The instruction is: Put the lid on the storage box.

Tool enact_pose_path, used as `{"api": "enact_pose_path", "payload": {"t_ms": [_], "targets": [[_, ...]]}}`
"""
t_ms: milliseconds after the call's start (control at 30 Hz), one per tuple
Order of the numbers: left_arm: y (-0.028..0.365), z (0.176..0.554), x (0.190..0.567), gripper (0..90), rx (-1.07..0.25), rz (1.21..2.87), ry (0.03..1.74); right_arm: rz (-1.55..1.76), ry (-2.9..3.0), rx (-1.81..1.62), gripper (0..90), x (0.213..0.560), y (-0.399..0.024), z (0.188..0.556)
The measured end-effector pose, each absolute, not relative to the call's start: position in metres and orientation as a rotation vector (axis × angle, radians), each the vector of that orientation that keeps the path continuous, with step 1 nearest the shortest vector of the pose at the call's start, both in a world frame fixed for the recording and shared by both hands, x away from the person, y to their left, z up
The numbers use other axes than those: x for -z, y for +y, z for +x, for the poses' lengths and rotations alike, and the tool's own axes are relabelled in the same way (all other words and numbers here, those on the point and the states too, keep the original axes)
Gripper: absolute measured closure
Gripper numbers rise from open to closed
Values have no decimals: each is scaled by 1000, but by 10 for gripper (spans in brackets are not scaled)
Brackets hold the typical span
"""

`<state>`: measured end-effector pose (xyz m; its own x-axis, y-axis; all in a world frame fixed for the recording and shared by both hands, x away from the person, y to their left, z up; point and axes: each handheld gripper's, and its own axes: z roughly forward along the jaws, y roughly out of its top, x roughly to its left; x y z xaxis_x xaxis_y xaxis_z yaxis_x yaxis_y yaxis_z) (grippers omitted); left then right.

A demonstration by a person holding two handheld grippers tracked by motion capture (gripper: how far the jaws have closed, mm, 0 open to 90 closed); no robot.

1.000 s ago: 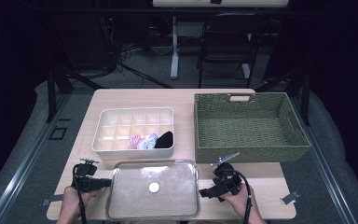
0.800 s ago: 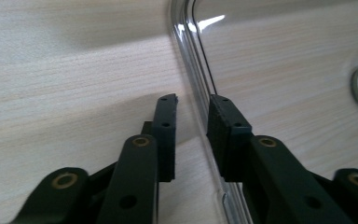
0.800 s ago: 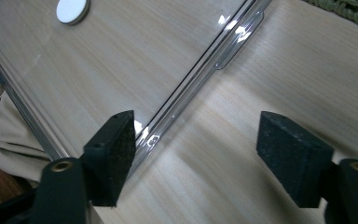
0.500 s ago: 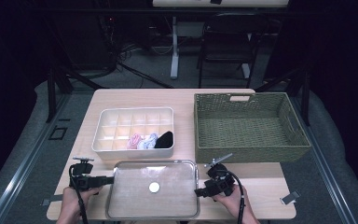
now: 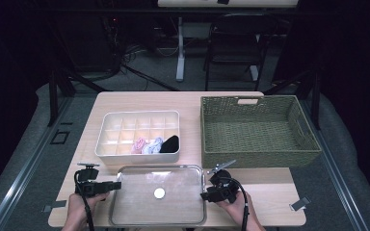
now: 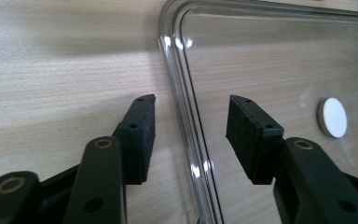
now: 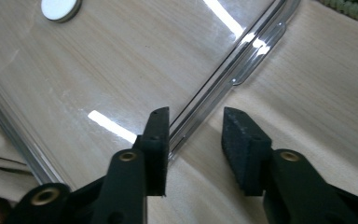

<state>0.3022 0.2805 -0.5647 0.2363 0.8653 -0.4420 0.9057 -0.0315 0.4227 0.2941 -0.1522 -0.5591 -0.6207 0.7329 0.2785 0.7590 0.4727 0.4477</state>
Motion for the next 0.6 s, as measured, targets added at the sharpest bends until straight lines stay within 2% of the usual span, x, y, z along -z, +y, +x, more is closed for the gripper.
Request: {"api": "enact_pose_path", "payload": {"t_ms": [133, 333, 600], "targets": [[279, 301, 567, 571, 113, 1847, 1626, -1347, -2661, 857, 677, 560, -153, 294], [277, 301, 567, 577, 127, 1841, 1628, -1352, -2614, 898, 725, 563, -156, 294], [281, 299, 569, 597, 171, 1805, 1639, -1355, -2597, 908, 735, 563, -156, 294]]}}
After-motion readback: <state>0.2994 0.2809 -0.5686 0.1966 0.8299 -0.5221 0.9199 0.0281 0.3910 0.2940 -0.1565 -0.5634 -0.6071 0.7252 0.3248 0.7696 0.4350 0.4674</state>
